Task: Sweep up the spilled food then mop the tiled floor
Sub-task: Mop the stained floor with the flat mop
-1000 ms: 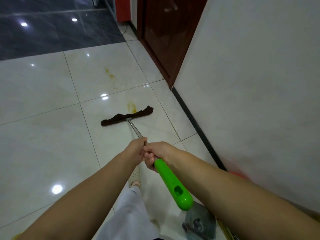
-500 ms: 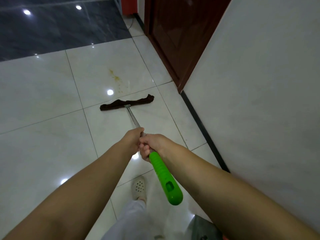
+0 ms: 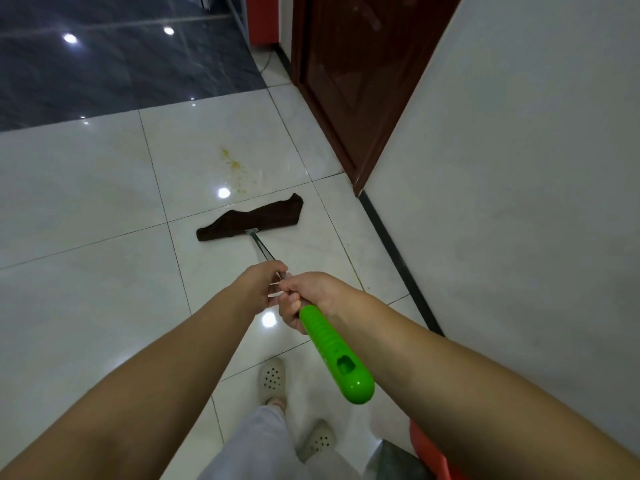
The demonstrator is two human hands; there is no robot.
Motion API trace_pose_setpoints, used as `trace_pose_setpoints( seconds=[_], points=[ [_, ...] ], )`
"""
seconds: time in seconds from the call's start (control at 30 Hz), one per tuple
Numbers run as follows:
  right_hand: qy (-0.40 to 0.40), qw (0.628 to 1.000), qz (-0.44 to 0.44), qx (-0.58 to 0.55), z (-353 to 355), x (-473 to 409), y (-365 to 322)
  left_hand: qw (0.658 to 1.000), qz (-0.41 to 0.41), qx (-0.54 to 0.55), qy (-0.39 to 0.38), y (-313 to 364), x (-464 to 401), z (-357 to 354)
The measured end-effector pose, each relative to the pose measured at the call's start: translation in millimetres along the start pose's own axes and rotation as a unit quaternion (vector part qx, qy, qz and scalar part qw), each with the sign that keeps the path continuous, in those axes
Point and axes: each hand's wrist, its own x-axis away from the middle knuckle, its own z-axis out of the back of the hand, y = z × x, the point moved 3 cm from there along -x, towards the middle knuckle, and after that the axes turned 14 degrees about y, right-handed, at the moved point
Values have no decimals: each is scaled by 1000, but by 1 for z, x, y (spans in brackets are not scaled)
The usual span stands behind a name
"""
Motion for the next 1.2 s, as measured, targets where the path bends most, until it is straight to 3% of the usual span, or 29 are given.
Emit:
trace_pose_setpoints(
  seconds=[0.47,0.73,0.9,1.2],
  points=[
    [-6,1000,5,-1,40,53,120,999,-20,15,36,-115,93,3],
    [-65,994,68,56,30,84,153,987,-41,154,-14,-150,132,19],
    [-9,987,118,107,33,72,159,975,55,209,-44,-158,128,24],
    [45,993,46,98,3,49,118,956,125,264,-32,-119,75,29]
  ],
)
